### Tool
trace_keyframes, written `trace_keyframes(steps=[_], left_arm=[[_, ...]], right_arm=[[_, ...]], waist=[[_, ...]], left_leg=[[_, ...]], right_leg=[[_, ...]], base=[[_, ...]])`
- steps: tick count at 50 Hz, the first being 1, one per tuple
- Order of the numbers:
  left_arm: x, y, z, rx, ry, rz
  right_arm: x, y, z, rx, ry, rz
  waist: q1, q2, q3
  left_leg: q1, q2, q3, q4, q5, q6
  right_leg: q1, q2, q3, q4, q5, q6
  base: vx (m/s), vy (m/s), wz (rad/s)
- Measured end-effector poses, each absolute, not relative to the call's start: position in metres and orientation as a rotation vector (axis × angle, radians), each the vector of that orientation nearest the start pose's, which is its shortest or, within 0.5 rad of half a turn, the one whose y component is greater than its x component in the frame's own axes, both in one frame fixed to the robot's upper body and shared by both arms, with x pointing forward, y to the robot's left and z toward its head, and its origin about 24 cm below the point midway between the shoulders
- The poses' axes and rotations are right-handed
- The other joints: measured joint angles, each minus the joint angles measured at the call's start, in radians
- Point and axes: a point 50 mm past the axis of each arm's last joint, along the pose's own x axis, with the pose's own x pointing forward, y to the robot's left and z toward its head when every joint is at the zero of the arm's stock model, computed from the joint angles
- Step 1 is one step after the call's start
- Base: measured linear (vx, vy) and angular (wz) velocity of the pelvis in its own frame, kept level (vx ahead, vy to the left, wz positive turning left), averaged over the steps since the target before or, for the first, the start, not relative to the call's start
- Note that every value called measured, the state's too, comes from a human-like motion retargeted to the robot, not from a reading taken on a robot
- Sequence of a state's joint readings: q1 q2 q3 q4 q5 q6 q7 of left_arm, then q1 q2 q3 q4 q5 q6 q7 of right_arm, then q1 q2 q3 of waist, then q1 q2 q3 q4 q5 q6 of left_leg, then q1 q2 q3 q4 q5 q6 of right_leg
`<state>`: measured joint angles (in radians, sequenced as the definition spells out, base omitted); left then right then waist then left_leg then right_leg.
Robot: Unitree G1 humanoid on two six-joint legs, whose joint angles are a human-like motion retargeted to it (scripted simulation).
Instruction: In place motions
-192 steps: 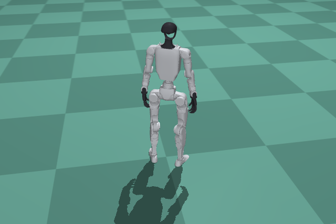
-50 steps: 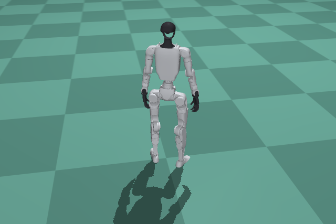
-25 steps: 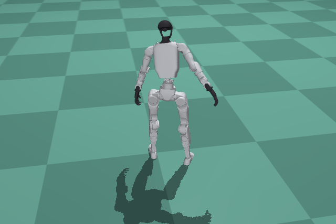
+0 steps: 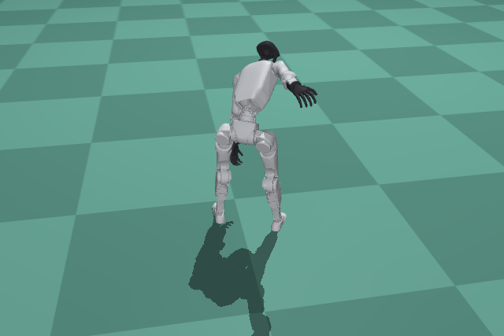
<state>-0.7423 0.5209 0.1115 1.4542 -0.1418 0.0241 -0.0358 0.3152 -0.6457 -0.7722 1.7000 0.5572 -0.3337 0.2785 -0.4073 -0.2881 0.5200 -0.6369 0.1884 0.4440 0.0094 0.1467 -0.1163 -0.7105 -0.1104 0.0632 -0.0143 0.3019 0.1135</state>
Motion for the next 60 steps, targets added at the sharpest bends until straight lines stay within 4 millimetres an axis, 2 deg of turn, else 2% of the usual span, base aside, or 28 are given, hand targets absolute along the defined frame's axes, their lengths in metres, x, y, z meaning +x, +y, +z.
trace_keyframes(steps=[3,8,12,16,22,27,30,32,37,42,45,48,52,55,60], left_arm=[[0.314,0.318,0.008,0.129,0.621,0.391],[0.327,0.299,0.012,0.140,0.584,0.335],[0.333,0.294,0.016,0.179,0.554,0.310],[0.334,0.306,0.027,0.228,0.519,0.359],[0.331,0.336,0.050,0.256,0.454,0.463],[0.324,0.359,0.065,0.220,0.422,0.494],[0.319,0.368,0.068,0.170,0.423,0.460],[0.319,0.368,0.067,0.136,0.428,0.424],[0.313,0.371,0.063,0.144,0.449,0.394],[0.302,0.372,0.044,0.166,0.499,0.459],[0.292,0.367,0.026,0.129,0.546,0.493],[0.279,0.357,0.000,0.127,0.608,0.450],[0.252,0.340,-0.040,0.139,0.739,0.367],[0.221,0.326,-0.073,0.145,0.868,0.296],[0.171,0.300,-0.114,0.126,1.058,0.197]], right_arm=[[-0.114,-0.400,-0.063,0.282,0.880,-1.332],[-0.117,-0.402,-0.060,0.268,0.852,-1.382],[-0.110,-0.405,-0.060,0.247,0.841,-1.363],[-0.096,-0.409,-0.061,0.228,0.830,-1.322],[-0.073,-0.416,-0.062,0.236,0.757,-1.345],[-0.039,-0.416,-0.068,0.242,0.705,-1.327],[-0.016,-0.411,-0.075,0.256,0.695,-1.265],[-0.007,-0.407,-0.078,0.269,0.693,-1.239],[-0.004,-0.402,-0.083,0.288,0.699,-1.245],[-0.006,-0.406,-0.079,0.228,0.713,-1.246],[0.000,-0.408,-0.077,0.166,0.729,-1.220],[0.006,-0.408,-0.077,0.109,0.754,-1.194],[0.014,-0.402,-0.082,0.076,0.798,-1.112],[0.019,-0.396,-0.088,0.055,0.856,-1.032],[0.020,-0.385,-0.097,0.014,0.950,-0.939]], waist=[[-0.043,-0.008,0.000],[-0.079,-0.009,0.000],[-0.101,-0.021,0.000],[-0.137,-0.047,0.000],[-0.226,-0.091,0.000],[-0.323,-0.140,0.000],[-0.381,-0.175,0.000],[-0.405,-0.191,0.000],[-0.419,-0.198,0.000],[-0.400,-0.158,0.000],[-0.382,-0.129,0.000],[-0.354,-0.091,0.000],[-0.301,-0.029,0.000],[-0.258,0.025,0.000],[-0.176,0.111,0.000]], left_leg=[[-0.037,0.003,0.002,-0.013,0.012,-0.007],[-0.092,0.010,0.020,-0.023,0.017,-0.021],[-0.119,0.011,0.049,-0.032,0.016,-0.022],[-0.148,0.019,0.079,-0.036,0.018,-0.019],[-0.192,0.022,0.116,-0.049,0.014,-0.018],[-0.217,0.023,0.140,-0.055,0.006,-0.019],[-0.223,0.023,0.155,-0.055,0.000,-0.018],[-0.218,0.018,0.165,-0.055,-0.003,-0.019],[-0.207,0.015,0.165,-0.052,-0.003,-0.016],[-0.189,0.013,0.139,-0.046,0.003,-0.013],[-0.161,0.012,0.123,-0.038,0.002,-0.011],[-0.113,0.011,0.103,-0.030,-0.003,-0.007],[-0.034,0.010,0.078,-0.023,-0.013,-0.003],[0.037,0.007,0.051,-0.017,-0.022,0.000],[0.152,-0.004,0.011,-0.007,-0.041,0.003]], right_leg=[[-0.043,0.007,0.000,-0.006,0.010,-0.001],[-0.112,0.021,0.008,-0.012,0.020,-0.005],[-0.166,0.034,0.033,-0.016,0.033,-0.011],[-0.217,0.053,0.061,-0.022,0.048,-0.019],[-0.289,0.077,0.092,-0.032,0.061,-0.025],[-0.334,0.090,0.111,-0.033,0.065,-0.027],[-0.349,0.097,0.124,-0.034,0.067,-0.026],[-0.350,0.094,0.134,-0.033,0.067,-0.023],[-0.337,0.087,0.136,-0.034,0.066,-0.019],[-0.294,0.070,0.116,-0.038,0.060,-0.016],[-0.252,0.060,0.103,-0.033,0.048,-0.014],[-0.187,0.056,0.082,-0.024,0.032,-0.017],[-0.086,0.054,0.054,-0.013,0.005,-0.021],[0.009,0.052,0.024,-0.008,-0.017,-0.028],[0.163,0.042,-0.021,-0.002,-0.059,-0.038]], base=[[-0.21,0.07,-0.05],[-0.16,0.07,-0.12],[-0.12,0.08,-0.29],[-0.10,0.07,-0.34],[-0.09,0.09,-0.25],[-0.03,0.16,-0.20],[0.03,0.18,-0.20],[0.03,0.15,-0.06],[0.01,0.05,0.03],[0.10,0.00,0.21],[0.17,-0.05,0.20],[0.23,-0.08,0.18],[0.30,-0.05,0.16],[0.32,-0.02,0.28],[0.38,0.03,0.36]])
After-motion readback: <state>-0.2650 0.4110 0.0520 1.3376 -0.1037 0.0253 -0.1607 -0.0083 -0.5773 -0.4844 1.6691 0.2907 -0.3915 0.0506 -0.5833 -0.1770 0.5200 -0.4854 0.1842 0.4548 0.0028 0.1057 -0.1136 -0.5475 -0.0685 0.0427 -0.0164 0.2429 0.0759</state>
